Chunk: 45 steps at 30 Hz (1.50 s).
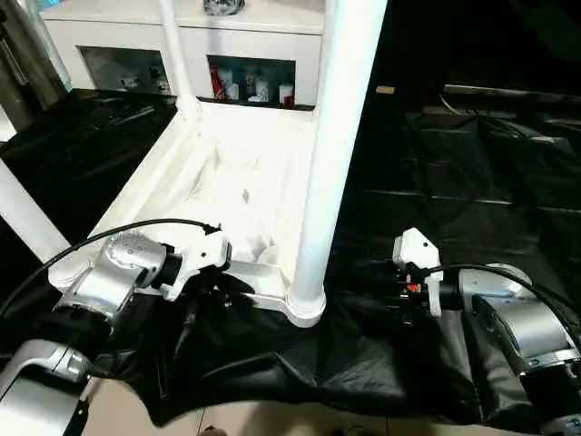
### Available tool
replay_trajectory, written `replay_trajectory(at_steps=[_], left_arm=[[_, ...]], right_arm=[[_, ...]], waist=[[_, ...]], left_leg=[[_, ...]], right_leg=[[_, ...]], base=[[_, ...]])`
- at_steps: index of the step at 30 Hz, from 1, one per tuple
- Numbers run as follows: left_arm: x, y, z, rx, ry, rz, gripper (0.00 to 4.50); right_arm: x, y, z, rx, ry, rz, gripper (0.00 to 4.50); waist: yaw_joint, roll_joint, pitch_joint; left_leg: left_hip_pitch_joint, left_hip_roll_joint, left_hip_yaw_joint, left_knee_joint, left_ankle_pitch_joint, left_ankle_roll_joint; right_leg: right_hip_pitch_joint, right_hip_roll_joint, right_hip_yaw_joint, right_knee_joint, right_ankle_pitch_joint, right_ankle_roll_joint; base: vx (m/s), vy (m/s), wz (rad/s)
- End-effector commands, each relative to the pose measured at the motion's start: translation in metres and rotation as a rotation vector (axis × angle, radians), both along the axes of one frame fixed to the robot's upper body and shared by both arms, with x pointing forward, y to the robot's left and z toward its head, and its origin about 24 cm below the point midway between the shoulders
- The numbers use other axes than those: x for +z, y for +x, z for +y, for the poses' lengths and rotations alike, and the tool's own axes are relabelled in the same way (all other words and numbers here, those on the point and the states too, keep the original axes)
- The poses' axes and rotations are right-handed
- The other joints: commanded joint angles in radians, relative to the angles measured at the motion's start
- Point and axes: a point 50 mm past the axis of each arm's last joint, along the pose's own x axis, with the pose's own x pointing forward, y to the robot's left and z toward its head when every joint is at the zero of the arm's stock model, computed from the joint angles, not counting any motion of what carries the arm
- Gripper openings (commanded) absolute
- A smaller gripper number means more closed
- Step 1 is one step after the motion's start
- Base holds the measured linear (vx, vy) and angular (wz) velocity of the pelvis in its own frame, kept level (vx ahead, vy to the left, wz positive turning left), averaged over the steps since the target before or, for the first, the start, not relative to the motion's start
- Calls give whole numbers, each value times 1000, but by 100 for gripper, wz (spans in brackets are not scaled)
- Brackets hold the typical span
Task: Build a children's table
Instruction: Rotate table base, then rotate leg to tighten
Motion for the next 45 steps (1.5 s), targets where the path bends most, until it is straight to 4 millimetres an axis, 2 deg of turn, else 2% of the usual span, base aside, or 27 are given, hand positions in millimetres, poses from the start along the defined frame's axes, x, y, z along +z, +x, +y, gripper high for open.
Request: replay_trajectory(at_steps=[1,3,5,8,9,10,12,13,14,16,17,19,20,21,22,24,26,27,28,30,32,34,37,38,42,45], left_arm=[[-1,1,1,-4,18,5,38],[-2,1,1,14,0,33,16],[1,1,-3,56,-79,82,12],[3,-2,-8,89,-124,130,4],[0,-4,-10,94,-113,135,4],[-4,-7,-14,111,-114,138,4],[-8,-7,-20,147,-142,139,4],[-9,-7,-24,175,-160,139,4],[-11,-5,-28,203,-172,129,4],[-13,-4,-32,252,-178,112,4],[-15,-3,-37,301,-167,88,1],[-18,-4,-42,333,-145,62,0],[-19,-5,-46,339,-153,59,0],[-19,-5,-48,344,-161,59,0],[-18,-6,-50,344,-169,56,0],[-17,-7,-53,343,-177,52,0],[-17,-9,-56,332,-173,42,0],[-18,-11,-57,310,-147,31,0],[-19,-13,-57,293,-127,29,0],[-21,-15,-56,277,-95,29,0],[-21,-15,-55,272,-84,33,0],[-21,-16,-55,268,-83,35,0],[-19,-15,-54,259,-75,34,0],[-17,-15,-52,250,-70,33,0],[-15,-14,-49,241,-64,32,0],[-15,-12,-46,242,-61,31,0]], right_arm=[[5,0,1,16,-6,-15,348],[5,0,1,16,-4,-17,348],[4,-1,2,16,-2,-16,348],[3,-1,2,17,-1,-12,348],[2,-2,3,17,0,-10,348],[2,-2,3,17,1,-8,348],[2,-2,4,17,-1,-10,348],[2,-2,4,13,-1,-15,348],[2,-1,4,8,2,-19,348],[4,1,3,-8,12,-22,348],[5,4,2,-35,40,-7,367],[6,7,3,-67,92,8,377],[6,7,4,-64,99,15,388],[5,6,4,-59,98,18,388],[5,6,5,-57,91,15,397],[4,9,7,-66,81,-9,421],[2,15,11,-99,46,-67,432],[0,20,16,-132,29,-97,432],[-1,24,20,-156,21,-113,432],[-2,27,25,-178,44,-111,432],[-3,30,31,-174,50,-110,432],[-3,31,34,-171,49,-111,432],[-4,33,38,-154,57,-101,432],[-6,34,41,-138,49,-104,415],[-7,37,43,-118,39,-106,385],[-9,39,43,-111,33,-103,364]], waist=[[8,5,-64],[8,4,-65],[7,6,-66],[3,2,-66],[1,2,-66],[-1,-4,-65],[-2,0,-64],[-4,-1,-63],[-4,-9,-62],[-3,-6,-63],[-4,-13,-63],[-5,-19,-62],[-6,-17,-61],[-8,-22,-61],[-7,-22,-62],[-9,-22,-61],[-11,-23,-62],[-13,-20,-63],[-17,-25,-62],[-17,-19,-63],[-14,-19,-66],[-14,-17,-66],[-12,-20,-67],[-12,-23,-67],[-16,-21,-64],[-20,-21,-64]], left_leg=[[-1,-19,15,-70,-232,10],[-2,-19,15,-70,-224,9],[-3,-18,15,-70,-216,9],[-5,-18,15,-69,-207,12],[-6,-19,15,-68,-201,16],[-7,-20,16,-68,-201,21],[-5,-19,17,-68,-206,24],[-4,-19,18,-66,-210,25],[-5,-21,18,-66,-211,28],[-3,-21,18,-66,-218,30],[-5,-21,18,-66,-219,32],[-7,-23,17,-66,-210,37],[-8,-24,16,-65,-211,41],[-11,-25,17,-65,-208,42],[-12,-25,15,-66,-200,42],[-8,-25,17,-65,-200,46],[-11,-25,17,-65,-195,46],[-11,-22,15,-67,-187,40],[-13,-24,15,-67,-186,38],[-4,-23,17,-66,-200,37],[-7,-20,16,-68,-180,41],[-7,-21,17,-68,-176,42],[-8,-22,18,-67,-170,46],[-8,-22,19,-67,-172,47],[-8,-23,18,-69,-203,36],[-7,-22,17,-70,-204,36]], right_leg=[[66,-38,18,-82,-273,-191],[67,-38,18,-79,-255,-196],[69,-39,18,-76,-231,-207],[71,-38,18,-72,-198,-226],[73,-39,18,-72,-196,-224],[73,-37,17,-75,-203,-220],[70,-37,18,-78,-220,-217],[69,-36,18,-79,-226,-218],[70,-36,18,-81,-240,-213],[68,-37,19,-84,-282,-198],[69,-38,18,-87,-303,-190],[70,-36,17,-89,-331,-169],[67,-36,17,-92,-366,-151],[68,-36,17,-93,-373,-144],[70,-37,16,-91,-372,-141],[63,-36,16,-94,-386,-134],[62,-37,16,-94,-391,-133],[60,-39,16,-91,-378,-137],[59,-39,15,-91,-377,-139],[54,-35,17,-90,-356,-146],[61,-36,18,-82,-283,-164],[61,-36,18,-79,-253,-179],[65,-36,18,-75,-208,-196],[66,-37,18,-76,-211,-196],[64,-39,18,-82,-283,-182],[64,-39,18,-82,-284,-178]], base=[[0,0,0],[0,0,0],[0,0,0],[0,0,0],[0,0,0],[0,0,0],[0,0,0],[0,0,0],[0,0,0],[0,0,0],[0,0,0],[0,0,0],[0,0,0],[0,0,0],[0,0,0],[0,0,0],[0,0,0],[0,0,0],[0,0,0],[0,0,0],[0,0,0],[0,0,0],[0,0,0],[0,0,0],[0,0,0],[0,0,0]])
